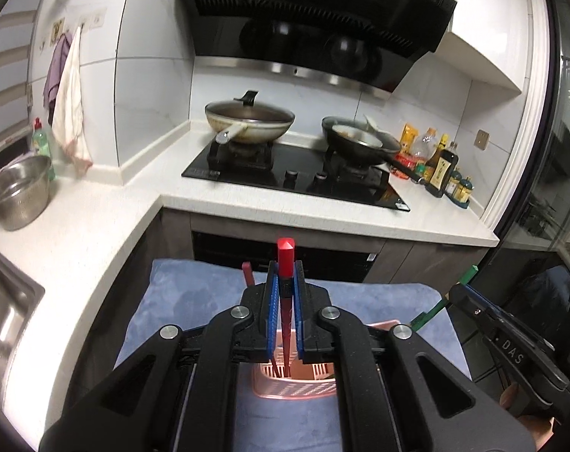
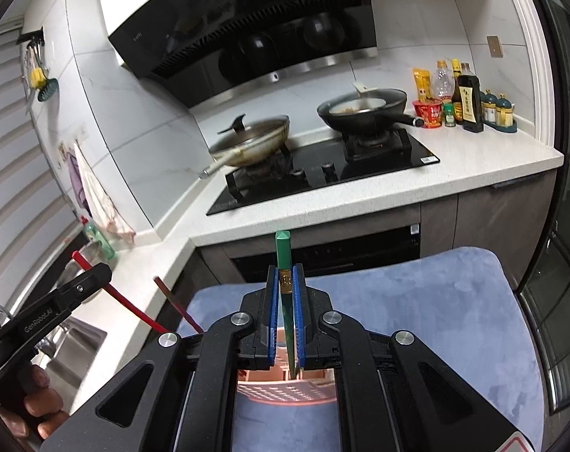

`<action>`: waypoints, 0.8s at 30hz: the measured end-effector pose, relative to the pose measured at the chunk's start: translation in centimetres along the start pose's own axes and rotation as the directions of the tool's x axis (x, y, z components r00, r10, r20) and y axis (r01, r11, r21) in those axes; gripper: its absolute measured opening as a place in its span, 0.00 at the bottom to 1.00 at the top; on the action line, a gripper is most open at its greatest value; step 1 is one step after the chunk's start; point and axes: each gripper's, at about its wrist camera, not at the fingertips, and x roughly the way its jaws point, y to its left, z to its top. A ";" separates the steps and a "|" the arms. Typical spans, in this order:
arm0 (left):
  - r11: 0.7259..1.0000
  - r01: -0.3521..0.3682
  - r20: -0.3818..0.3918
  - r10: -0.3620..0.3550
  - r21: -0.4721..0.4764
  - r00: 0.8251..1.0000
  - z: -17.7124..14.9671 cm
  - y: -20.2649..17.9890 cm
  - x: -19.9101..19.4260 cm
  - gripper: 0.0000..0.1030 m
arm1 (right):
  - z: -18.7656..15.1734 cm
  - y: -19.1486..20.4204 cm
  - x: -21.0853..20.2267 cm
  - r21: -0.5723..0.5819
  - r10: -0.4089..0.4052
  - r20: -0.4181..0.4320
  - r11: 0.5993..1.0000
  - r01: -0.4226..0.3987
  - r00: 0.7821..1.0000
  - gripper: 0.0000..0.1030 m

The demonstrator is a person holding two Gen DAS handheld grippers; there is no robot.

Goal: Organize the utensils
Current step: 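Open both tools to drop the chopsticks into the pink basket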

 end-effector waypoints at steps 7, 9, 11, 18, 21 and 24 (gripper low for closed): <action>0.999 -0.034 0.015 0.034 -0.033 0.999 -0.2 0.5 -0.9 0.40 | -0.1 -0.1 -0.8 0.012 -0.005 0.007 1.000 0.005 1.000 0.14; 0.999 -0.033 0.016 0.033 -0.031 0.999 -0.2 0.5 -1.3 0.41 | -0.1 -0.1 -1.4 0.007 -0.005 0.013 1.000 0.005 1.000 0.14; 0.999 -0.036 0.014 0.036 -0.032 0.999 -0.3 0.5 -1.8 0.41 | -0.1 0.0 -1.8 0.002 -0.005 0.017 1.000 0.005 1.000 0.15; 0.999 -0.049 0.000 0.049 -0.010 0.999 -1.7 0.1 -3.9 0.41 | -1.6 0.6 -4.2 -0.015 0.006 0.006 1.000 -0.006 1.000 0.19; 0.998 -0.057 -0.011 0.057 0.005 0.998 -2.9 -0.2 -5.0 0.41 | -2.9 0.8 -5.2 -0.020 0.014 -0.015 1.000 -0.015 1.000 0.19; 0.998 -0.056 -0.024 0.057 0.014 0.998 -4.1 -0.3 -5.8 0.41 | -4.4 1.0 -6.2 -0.032 0.015 -0.038 0.999 -0.017 0.999 0.19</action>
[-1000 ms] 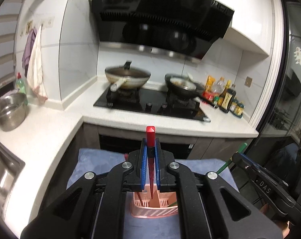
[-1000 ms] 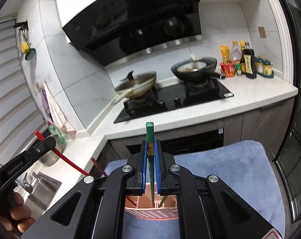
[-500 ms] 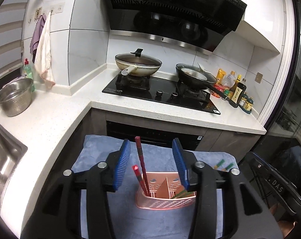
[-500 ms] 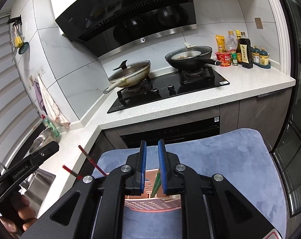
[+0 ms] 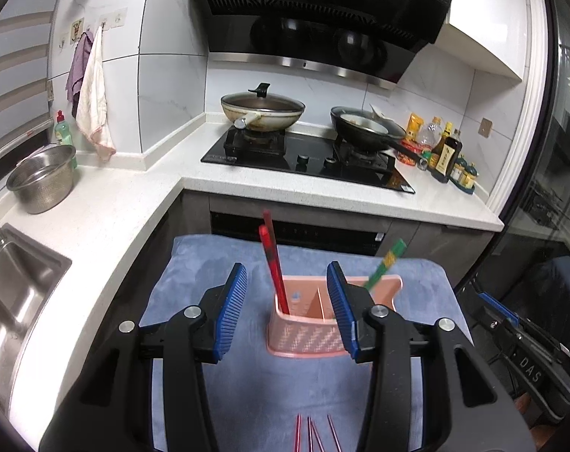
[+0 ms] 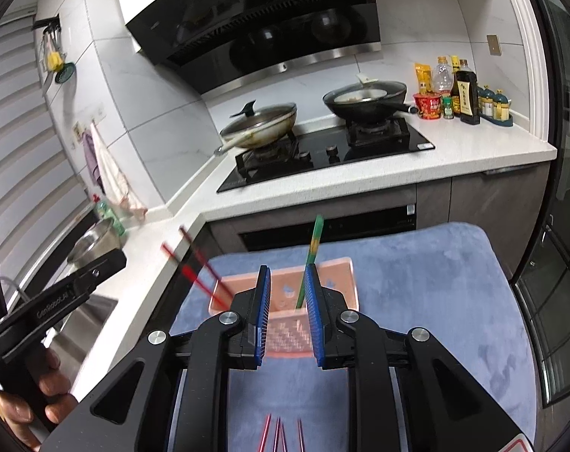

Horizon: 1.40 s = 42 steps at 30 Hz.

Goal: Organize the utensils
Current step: 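Open both tools to drop the chopsticks into the pink basket, then move both open tools back down to the remaining red chopsticks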

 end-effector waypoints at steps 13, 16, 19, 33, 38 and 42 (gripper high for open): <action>1.000 -0.009 -0.101 0.011 0.024 0.995 -8.0 0.3 -3.1 0.47 | -9.0 -1.0 -4.2 -0.018 -0.043 -0.117 0.999 0.042 0.992 0.33; 1.000 -0.013 -0.126 0.017 0.028 0.992 -10.4 0.5 -3.5 0.56 | -11.4 -1.5 -4.6 -0.040 -0.071 -0.152 0.997 0.065 0.986 0.33; 0.999 -0.022 -0.159 0.029 0.044 0.987 -13.0 0.7 -3.7 0.57 | -14.5 -1.8 -5.1 -0.061 -0.098 -0.195 0.994 0.087 0.976 0.33; 0.998 -0.043 -0.346 0.059 0.052 0.936 -24.3 2.0 -3.3 0.59 | -24.9 -2.1 -5.8 -0.135 -0.148 -0.332 0.985 0.109 0.932 0.33; 0.998 -0.040 -0.386 0.054 0.044 0.921 -26.7 2.5 -3.1 0.59 | -27.6 -1.8 -5.0 -0.157 -0.145 -0.382 0.983 0.090 0.913 0.33; 0.998 -0.039 -0.401 0.052 0.041 0.915 -27.8 2.6 -3.1 0.59 | -28.9 -1.6 -4.6 -0.168 -0.143 -0.405 0.982 0.080 0.903 0.33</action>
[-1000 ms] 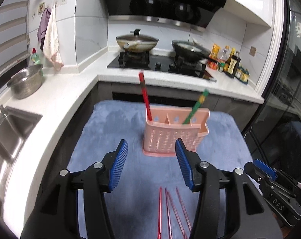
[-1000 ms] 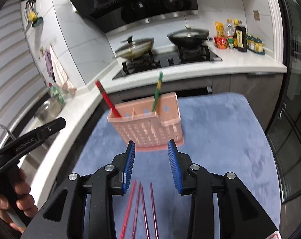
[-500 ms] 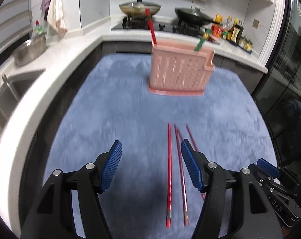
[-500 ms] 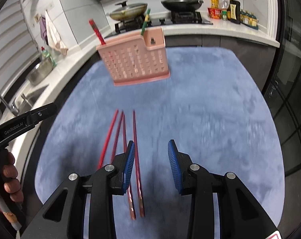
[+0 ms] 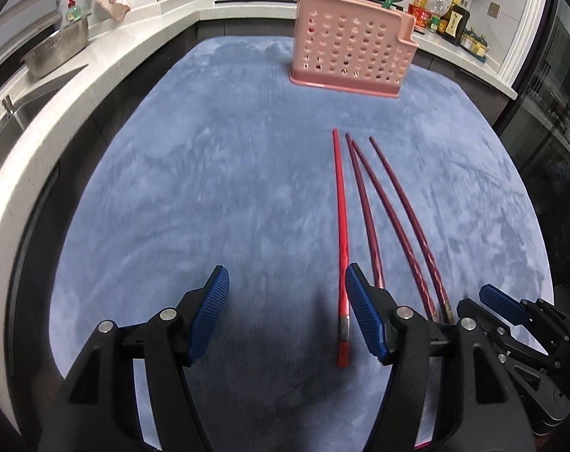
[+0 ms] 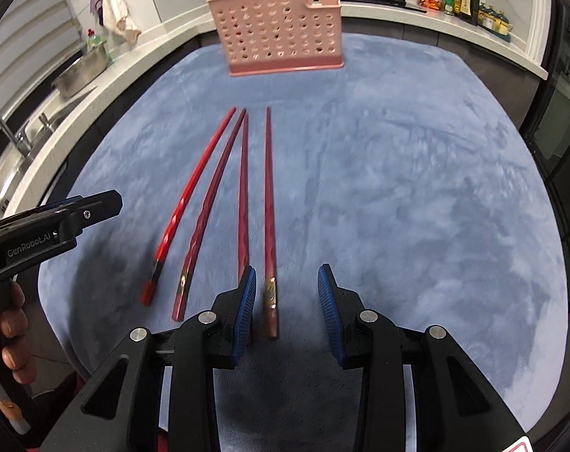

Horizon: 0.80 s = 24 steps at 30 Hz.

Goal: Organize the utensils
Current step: 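Move both open tools back down to the remaining red chopsticks, then grasp a dark red chopstick with the right tool while the left tool grasps a bright red one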

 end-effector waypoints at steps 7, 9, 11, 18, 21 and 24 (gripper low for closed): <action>1.000 0.003 -0.032 -0.002 0.012 0.999 -1.3 -0.4 0.9 0.59 | -0.7 0.2 1.0 -0.011 0.000 -0.030 1.000 0.000 1.000 0.29; 1.000 0.004 -0.039 -0.003 0.018 0.999 -1.5 -0.5 1.0 0.59 | -0.8 0.2 1.2 -0.014 -0.001 -0.037 1.000 0.001 0.999 0.26; 1.000 0.007 -0.046 -0.006 0.025 0.999 -1.8 -0.7 1.2 0.59 | -0.9 0.2 1.4 -0.014 0.001 -0.046 1.000 -0.002 0.999 0.22; 0.999 0.020 -0.063 -0.017 0.036 0.998 -2.4 -1.1 1.5 0.59 | -1.2 0.1 1.9 -0.009 0.004 -0.064 1.000 -0.005 0.998 0.17; 0.999 0.025 -0.072 -0.022 0.039 0.997 -2.7 -1.2 1.7 0.59 | -1.2 0.1 2.1 -0.011 0.001 -0.064 1.000 -0.002 0.998 0.16; 0.998 0.030 -0.086 -0.026 0.048 0.996 -2.9 -1.5 1.9 0.59 | -1.3 0.1 2.1 -0.016 -0.004 -0.064 1.000 0.003 0.998 0.14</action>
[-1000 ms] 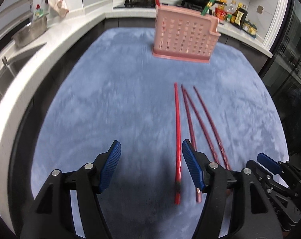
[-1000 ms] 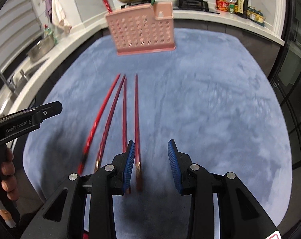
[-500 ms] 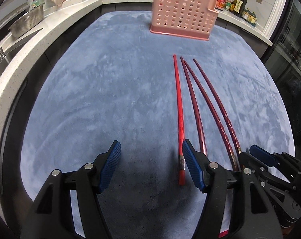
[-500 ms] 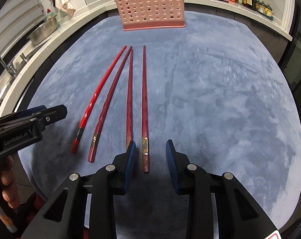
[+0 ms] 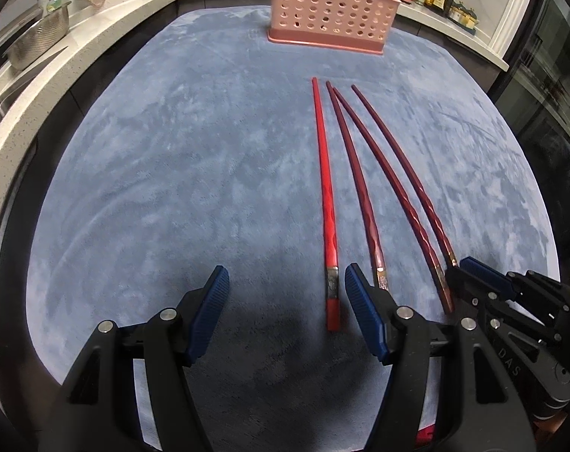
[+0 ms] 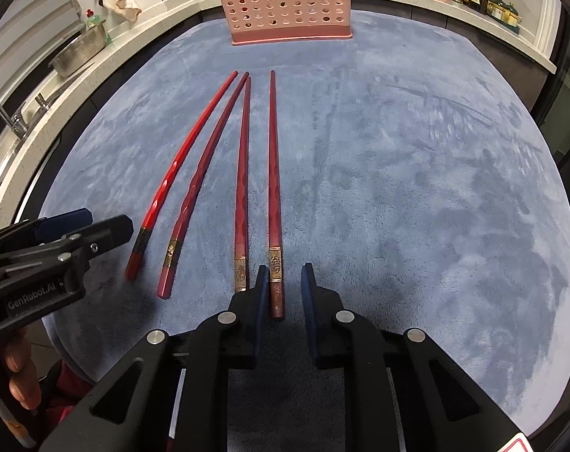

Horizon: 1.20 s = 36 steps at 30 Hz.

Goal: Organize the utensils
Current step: 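Grasp a dark red chopstick with the right tool while the left tool grasps a bright red one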

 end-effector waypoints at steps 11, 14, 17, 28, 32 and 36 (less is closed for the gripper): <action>1.000 0.021 -0.049 -0.021 0.000 0.999 -0.4 -0.1 1.2 0.57 | 0.0 0.0 0.1 0.003 0.000 -0.001 1.000 0.000 1.000 0.08; 1.000 0.018 -0.051 -0.018 0.002 0.999 -0.4 -0.2 1.3 0.54 | 0.0 0.0 0.1 0.003 0.000 -0.002 1.000 0.000 1.000 0.08; 1.000 0.016 -0.049 -0.016 0.008 0.999 -0.5 -0.2 1.4 0.50 | 0.0 0.0 0.1 0.002 -0.001 -0.002 1.000 0.001 1.000 0.08; 0.999 0.038 -0.040 -0.037 0.030 0.999 -0.6 -0.5 1.3 0.14 | 0.0 0.0 0.1 0.003 0.000 -0.002 1.000 0.000 1.000 0.08; 0.998 0.042 -0.039 -0.041 0.042 0.998 -0.6 -0.8 1.3 0.08 | 0.0 0.0 0.1 0.002 -0.001 -0.002 1.000 0.001 1.000 0.08; 0.998 0.045 -0.036 -0.043 0.046 0.998 -0.6 -0.8 1.3 0.07 | 0.0 0.0 0.0 0.003 -0.001 -0.002 1.000 0.001 1.000 0.08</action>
